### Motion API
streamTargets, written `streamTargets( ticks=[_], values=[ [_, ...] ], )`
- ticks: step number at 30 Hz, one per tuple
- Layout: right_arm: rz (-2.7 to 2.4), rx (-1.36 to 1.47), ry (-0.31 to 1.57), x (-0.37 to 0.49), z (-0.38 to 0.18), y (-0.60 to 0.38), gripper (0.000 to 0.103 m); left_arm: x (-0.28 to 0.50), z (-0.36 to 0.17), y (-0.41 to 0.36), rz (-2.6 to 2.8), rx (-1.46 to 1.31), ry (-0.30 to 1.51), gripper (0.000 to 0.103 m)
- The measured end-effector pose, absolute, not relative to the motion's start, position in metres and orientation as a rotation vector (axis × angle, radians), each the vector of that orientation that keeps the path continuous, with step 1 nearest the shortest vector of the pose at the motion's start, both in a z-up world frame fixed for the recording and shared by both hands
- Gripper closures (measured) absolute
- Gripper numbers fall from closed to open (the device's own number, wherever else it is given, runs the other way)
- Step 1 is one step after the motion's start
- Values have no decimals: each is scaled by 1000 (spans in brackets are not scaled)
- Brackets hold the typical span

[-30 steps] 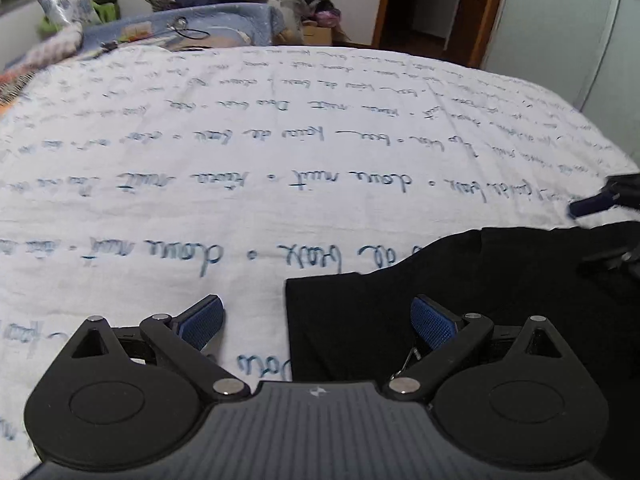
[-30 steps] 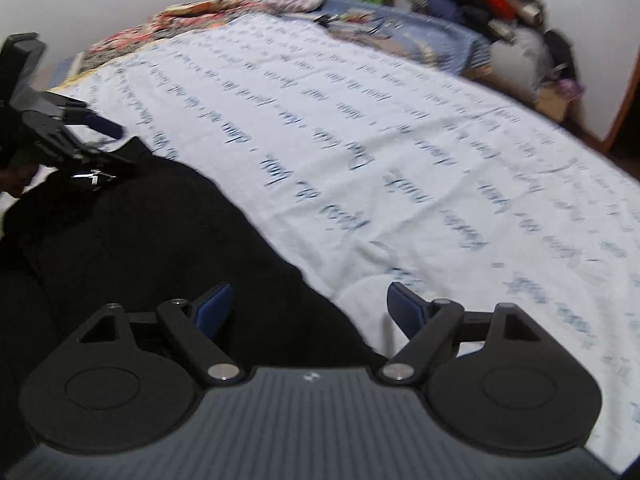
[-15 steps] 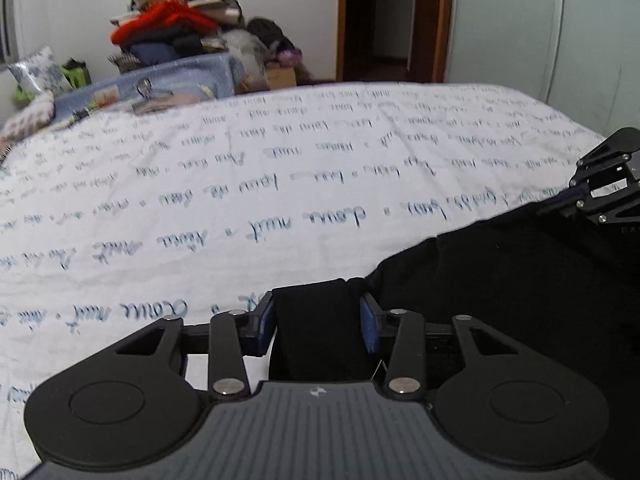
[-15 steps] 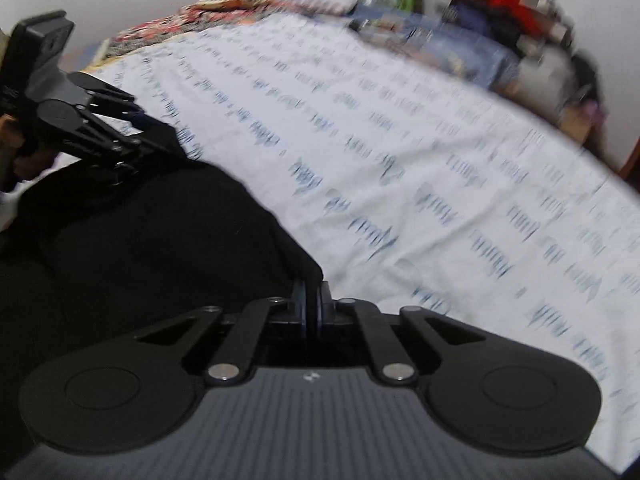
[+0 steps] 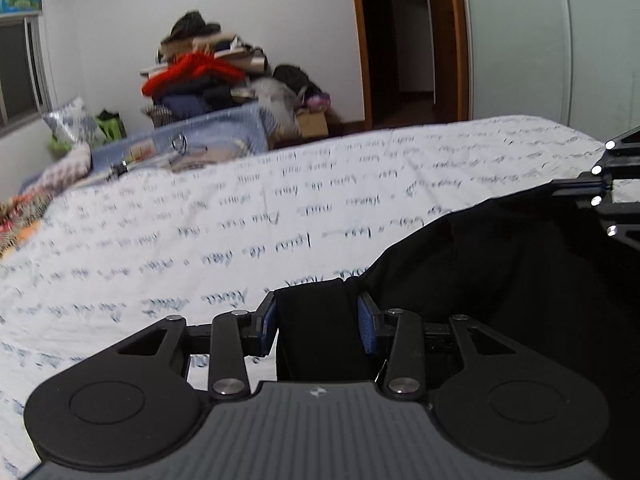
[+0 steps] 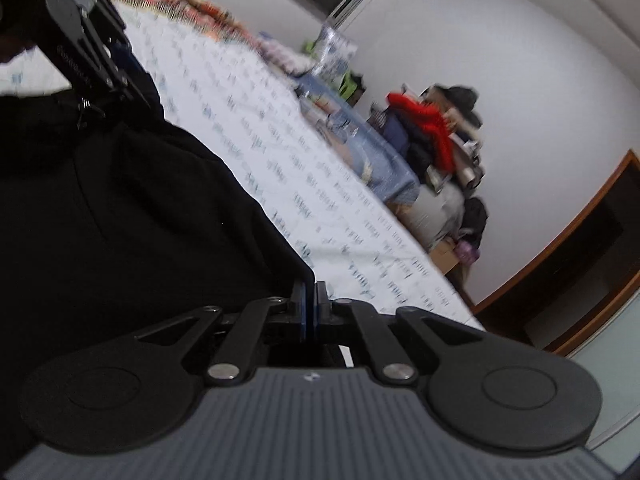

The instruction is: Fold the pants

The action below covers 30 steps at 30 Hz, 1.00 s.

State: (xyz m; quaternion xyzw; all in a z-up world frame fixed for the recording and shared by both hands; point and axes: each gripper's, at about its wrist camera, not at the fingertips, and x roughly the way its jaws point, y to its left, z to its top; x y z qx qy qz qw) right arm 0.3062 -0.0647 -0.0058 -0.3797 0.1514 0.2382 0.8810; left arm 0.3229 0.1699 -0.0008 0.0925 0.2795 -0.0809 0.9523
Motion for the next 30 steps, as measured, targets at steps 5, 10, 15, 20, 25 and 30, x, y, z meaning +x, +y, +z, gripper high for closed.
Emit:
streamTargets(
  ticks=[5, 10, 15, 20, 25, 30],
  values=[
    [498, -819, 209, 258, 19, -69, 101, 289, 19, 167, -156, 216, 491, 65],
    [526, -846, 160, 202, 31, -76, 101, 249, 30, 167, -157, 220, 455, 67],
    [566, -852, 142, 148, 34, -83, 101, 205, 34, 171, -162, 185, 448, 68],
    [607, -851, 163, 98, 30, -92, 101, 155, 26, 170, -185, 193, 466, 70],
    [647, -850, 207, 58, 21, -98, 101, 112, 16, 168, -216, 192, 502, 70],
    [693, -846, 260, 17, 13, -102, 101, 87, 0, 171, -222, 201, 549, 71]
  ],
)
